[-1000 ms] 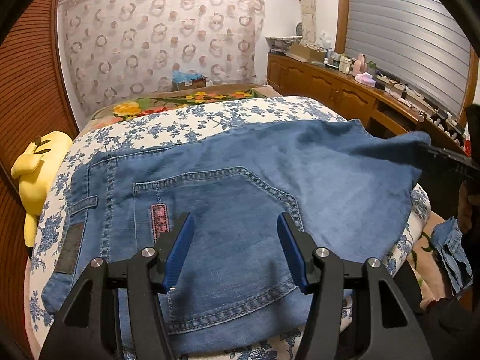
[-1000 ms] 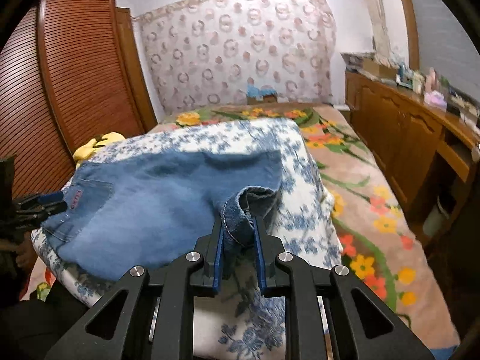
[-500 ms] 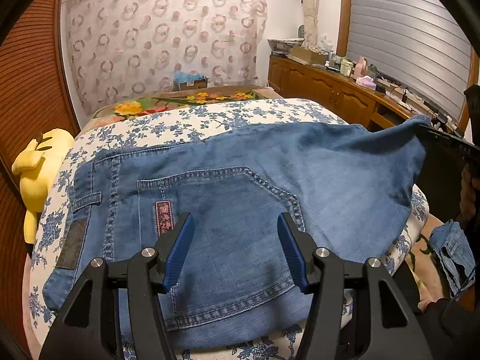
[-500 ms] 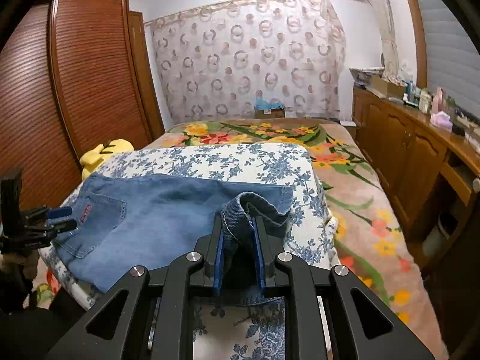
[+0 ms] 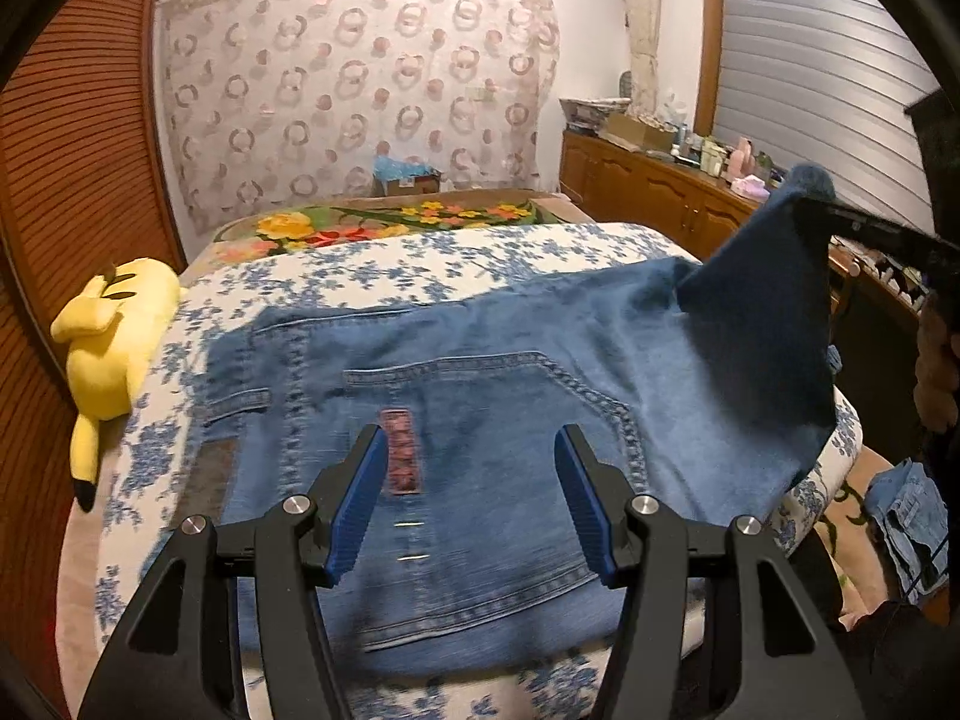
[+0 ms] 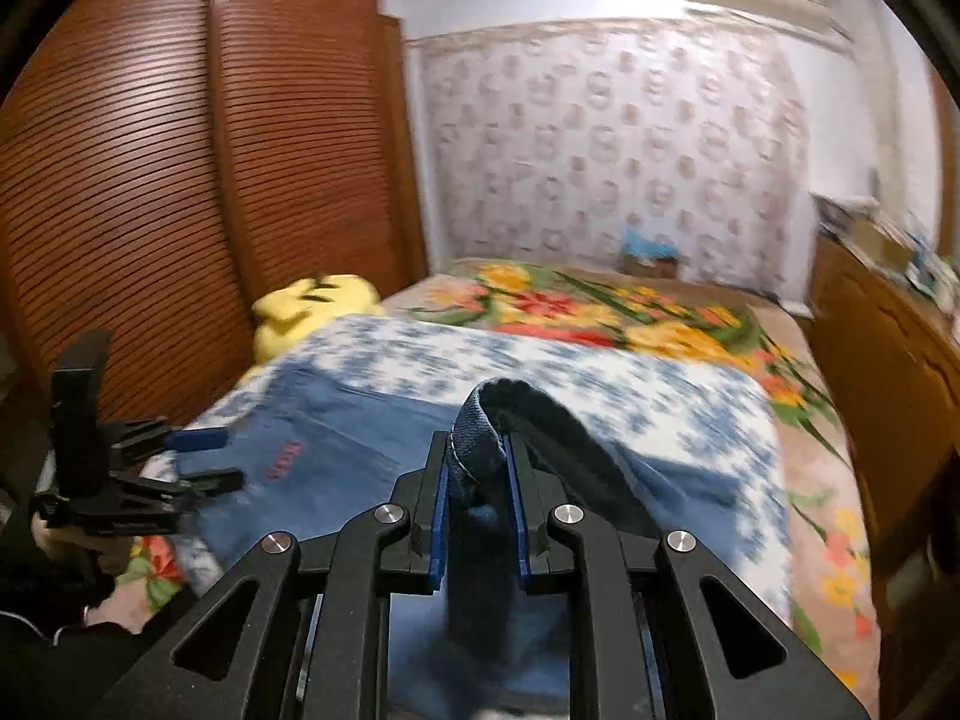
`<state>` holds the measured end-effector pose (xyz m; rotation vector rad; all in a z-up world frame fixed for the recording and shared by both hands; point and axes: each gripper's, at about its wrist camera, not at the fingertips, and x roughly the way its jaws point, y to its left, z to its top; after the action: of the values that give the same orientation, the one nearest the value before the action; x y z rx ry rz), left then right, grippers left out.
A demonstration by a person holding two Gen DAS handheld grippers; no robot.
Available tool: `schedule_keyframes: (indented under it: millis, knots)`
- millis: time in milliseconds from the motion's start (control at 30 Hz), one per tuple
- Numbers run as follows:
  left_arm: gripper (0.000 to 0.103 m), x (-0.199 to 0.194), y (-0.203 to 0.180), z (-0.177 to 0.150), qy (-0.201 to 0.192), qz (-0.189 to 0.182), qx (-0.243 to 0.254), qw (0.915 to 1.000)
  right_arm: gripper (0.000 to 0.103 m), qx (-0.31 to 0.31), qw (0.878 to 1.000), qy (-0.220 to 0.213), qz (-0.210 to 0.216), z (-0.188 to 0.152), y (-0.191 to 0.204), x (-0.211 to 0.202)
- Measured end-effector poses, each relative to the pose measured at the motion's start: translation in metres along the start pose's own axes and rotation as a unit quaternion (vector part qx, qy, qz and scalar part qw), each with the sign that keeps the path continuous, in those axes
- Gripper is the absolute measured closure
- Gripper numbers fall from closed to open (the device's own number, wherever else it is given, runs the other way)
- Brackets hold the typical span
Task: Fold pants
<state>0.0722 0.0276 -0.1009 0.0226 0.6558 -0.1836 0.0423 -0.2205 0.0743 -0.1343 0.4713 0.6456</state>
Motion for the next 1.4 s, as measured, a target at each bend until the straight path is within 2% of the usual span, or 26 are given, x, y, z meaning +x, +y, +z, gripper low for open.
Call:
schedule_keyframes:
  millis: [200, 367, 433, 500, 567, 867, 1167, 1400]
  knots:
    - [0.044, -0.013, 0.023, -0.005, -0.008, 0.015, -0.019, 0.9997, 0.087, -0.046, 0.997, -0.002, 0.059, 0.023, 0.038, 0.017]
    - [0.044, -0.016, 0.037, -0.008, -0.011, 0.023, -0.032, 0.9991, 0.086, -0.064, 0.996, 0.023, 0.057, 0.022, 0.039, 0.04]
    - [0.044, -0.016, 0.041, -0.01, -0.01, 0.025, -0.035, 0.999, 0.08, -0.061, 0.996, 0.037, 0.062, 0.022, 0.036, 0.045]
    - [0.044, -0.015, 0.044, -0.01, -0.009, 0.025, -0.037, 0.999, 0.067, -0.06, 0.996, 0.042, 0.058, 0.024, 0.036, 0.047]
    - [0.044, -0.014, 0.045, -0.01, -0.009, 0.025, -0.038, 0.9989, 0.064, -0.063, 0.995, 0.047, 0.058, 0.028, 0.043, 0.048]
    - [0.044, -0.009, 0.034, -0.008, -0.007, 0.011, -0.027, 0.9995, 0.062, -0.044, 0.998, 0.038, 0.019, 0.028, 0.026, 0.025]
    - [0.044, 0.012, 0.012, 0.003, 0.006, -0.012, -0.008, 0.9999, 0.057, 0.002, 0.996, 0.081, -0.035, -0.011, 0.004, 0.034]
    - [0.044, 0.033, -0.003, 0.016, 0.015, -0.04, 0.005, 0.9991, 0.056, 0.044, 0.993, 0.096, -0.049, -0.018, -0.008, 0.047]
